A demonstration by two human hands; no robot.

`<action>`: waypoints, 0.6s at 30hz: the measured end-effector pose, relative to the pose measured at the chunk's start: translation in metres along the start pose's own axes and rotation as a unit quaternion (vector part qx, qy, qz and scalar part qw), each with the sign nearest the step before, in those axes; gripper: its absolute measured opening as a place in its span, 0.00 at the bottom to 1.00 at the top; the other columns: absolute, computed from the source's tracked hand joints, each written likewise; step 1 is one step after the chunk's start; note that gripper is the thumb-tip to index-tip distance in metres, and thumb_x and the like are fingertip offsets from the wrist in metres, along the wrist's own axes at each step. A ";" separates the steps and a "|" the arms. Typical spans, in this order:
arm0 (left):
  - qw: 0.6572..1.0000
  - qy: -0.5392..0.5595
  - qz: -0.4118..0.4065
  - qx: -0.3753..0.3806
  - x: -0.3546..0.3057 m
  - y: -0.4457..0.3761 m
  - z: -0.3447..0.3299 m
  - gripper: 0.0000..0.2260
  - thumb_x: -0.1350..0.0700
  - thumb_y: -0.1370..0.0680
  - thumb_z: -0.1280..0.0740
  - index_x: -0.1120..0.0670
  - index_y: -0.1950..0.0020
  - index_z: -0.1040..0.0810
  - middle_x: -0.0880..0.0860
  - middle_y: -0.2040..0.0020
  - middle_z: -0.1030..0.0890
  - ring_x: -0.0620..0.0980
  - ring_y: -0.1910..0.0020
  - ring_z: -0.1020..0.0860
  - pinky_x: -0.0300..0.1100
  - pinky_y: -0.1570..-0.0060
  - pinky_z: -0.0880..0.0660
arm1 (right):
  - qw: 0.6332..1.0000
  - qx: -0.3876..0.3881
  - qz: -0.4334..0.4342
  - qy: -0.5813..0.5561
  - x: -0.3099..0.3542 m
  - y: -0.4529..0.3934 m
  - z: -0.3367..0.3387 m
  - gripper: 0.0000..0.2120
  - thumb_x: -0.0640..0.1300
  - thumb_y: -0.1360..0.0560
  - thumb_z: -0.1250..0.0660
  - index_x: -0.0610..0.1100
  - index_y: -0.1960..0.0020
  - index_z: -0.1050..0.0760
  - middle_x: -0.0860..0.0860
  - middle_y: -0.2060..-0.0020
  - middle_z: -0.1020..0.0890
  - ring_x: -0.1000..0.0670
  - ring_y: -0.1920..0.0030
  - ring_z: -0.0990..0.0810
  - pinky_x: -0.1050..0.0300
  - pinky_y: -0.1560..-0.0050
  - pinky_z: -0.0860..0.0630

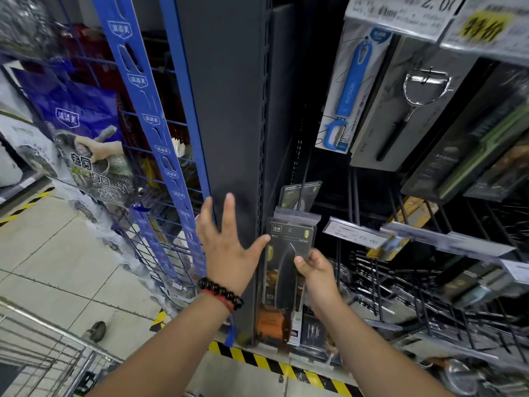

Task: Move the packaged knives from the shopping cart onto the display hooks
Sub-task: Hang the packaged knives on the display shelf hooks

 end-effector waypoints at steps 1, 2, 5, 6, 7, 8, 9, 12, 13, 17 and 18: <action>1.000 -0.018 -0.006 -0.001 -0.001 -0.002 -0.002 0.48 0.46 0.33 0.22 0.35 0.27 0.54 0.46 0.26 0.52 0.64 0.26 0.48 0.65 0.31 0.40 | 1.000 0.002 -0.002 -0.002 -0.001 -0.001 -0.001 0.02 0.36 0.22 0.35 0.38 0.52 0.24 0.43 0.54 0.19 0.45 0.52 0.22 0.42 0.41 0.26; 0.999 -0.033 -0.009 -0.003 -0.001 -0.004 -0.004 0.47 0.47 0.33 0.22 0.35 0.27 0.53 0.48 0.26 0.52 0.65 0.27 0.48 0.67 0.32 0.39 | 1.000 0.000 -0.006 0.002 -0.003 -0.002 -0.001 0.02 0.36 0.22 0.35 0.37 0.52 0.25 0.43 0.55 0.20 0.45 0.52 0.22 0.43 0.42 0.27; 0.997 -0.068 -0.020 -0.011 0.000 -0.007 -0.008 0.47 0.50 0.33 0.22 0.37 0.27 0.52 0.51 0.27 0.51 0.61 0.30 0.47 0.68 0.34 0.37 | 1.000 -0.010 -0.015 -0.019 -0.006 -0.003 0.001 0.02 0.34 0.21 0.36 0.36 0.53 0.26 0.43 0.55 0.20 0.45 0.52 0.23 0.46 0.43 0.27; 0.997 -0.073 -0.022 -0.012 0.002 -0.007 -0.010 0.47 0.51 0.33 0.23 0.37 0.27 0.52 0.52 0.27 0.51 0.60 0.31 0.47 0.68 0.35 0.37 | 0.999 -0.019 -0.024 -0.033 -0.008 -0.003 0.004 0.03 0.34 0.21 0.37 0.38 0.53 0.25 0.44 0.55 0.19 0.45 0.52 0.22 0.45 0.42 0.27; 0.997 -0.078 -0.022 -0.012 0.004 -0.008 -0.011 0.46 0.51 0.33 0.23 0.37 0.27 0.52 0.52 0.27 0.51 0.60 0.31 0.47 0.68 0.36 0.36 | 0.998 -0.027 -0.029 -0.043 -0.009 -0.003 0.006 0.05 0.33 0.21 0.37 0.40 0.53 0.25 0.45 0.55 0.18 0.45 0.52 0.22 0.45 0.42 0.27; 0.996 -0.082 -0.022 -0.013 0.005 -0.008 -0.011 0.46 0.51 0.33 0.23 0.38 0.27 0.52 0.52 0.27 0.51 0.61 0.32 0.47 0.68 0.36 0.35 | 0.998 -0.032 -0.029 -0.046 -0.009 -0.003 0.009 0.06 0.33 0.21 0.38 0.41 0.52 0.24 0.45 0.55 0.18 0.45 0.52 0.21 0.44 0.42 0.26; 0.996 -0.086 -0.023 -0.013 0.005 -0.008 -0.012 0.46 0.51 0.33 0.23 0.38 0.27 0.52 0.53 0.27 0.51 0.61 0.32 0.47 0.68 0.37 0.34 | 0.998 -0.033 -0.024 -0.043 -0.006 -0.003 0.010 0.06 0.33 0.21 0.38 0.41 0.52 0.24 0.45 0.55 0.17 0.45 0.52 0.21 0.44 0.42 0.26; 0.994 -0.101 -0.034 -0.020 0.004 -0.009 -0.011 0.47 0.50 0.33 0.22 0.39 0.27 0.52 0.54 0.27 0.51 0.62 0.33 0.46 0.69 0.39 0.33 | 0.999 -0.024 0.001 -0.030 0.004 -0.003 0.008 0.07 0.33 0.21 0.38 0.41 0.51 0.23 0.45 0.53 0.17 0.45 0.51 0.20 0.47 0.43 0.25; 0.993 -0.106 -0.041 -0.023 0.003 -0.008 -0.011 0.47 0.49 0.34 0.22 0.39 0.26 0.51 0.54 0.27 0.50 0.63 0.33 0.45 0.69 0.39 0.33 | 0.999 -0.024 0.009 -0.031 0.008 -0.004 0.006 0.07 0.32 0.21 0.38 0.41 0.51 0.23 0.46 0.53 0.16 0.47 0.51 0.19 0.49 0.43 0.25; 0.990 -0.126 -0.058 -0.029 0.004 -0.008 -0.010 0.46 0.47 0.33 0.23 0.41 0.26 0.51 0.56 0.28 0.49 0.65 0.35 0.44 0.70 0.40 0.33 | 0.999 -0.027 0.020 -0.030 0.020 -0.010 0.002 0.06 0.36 0.21 0.37 0.44 0.52 0.22 0.47 0.54 0.16 0.45 0.51 0.19 0.48 0.44 0.25; 0.990 -0.127 -0.058 -0.027 0.004 -0.009 -0.010 0.44 0.45 0.31 0.25 0.41 0.25 0.51 0.57 0.28 0.49 0.65 0.35 0.43 0.70 0.40 0.33 | 0.999 -0.026 0.022 -0.027 0.021 -0.013 0.002 0.05 0.37 0.21 0.36 0.43 0.52 0.23 0.46 0.55 0.17 0.44 0.52 0.20 0.46 0.44 0.25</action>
Point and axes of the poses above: each hand's wrist, its own y-axis away from the middle knuckle, its own z-axis out of the back of the hand, x = y × z, the point moved 10 cm from there along -y, towards the middle knuckle
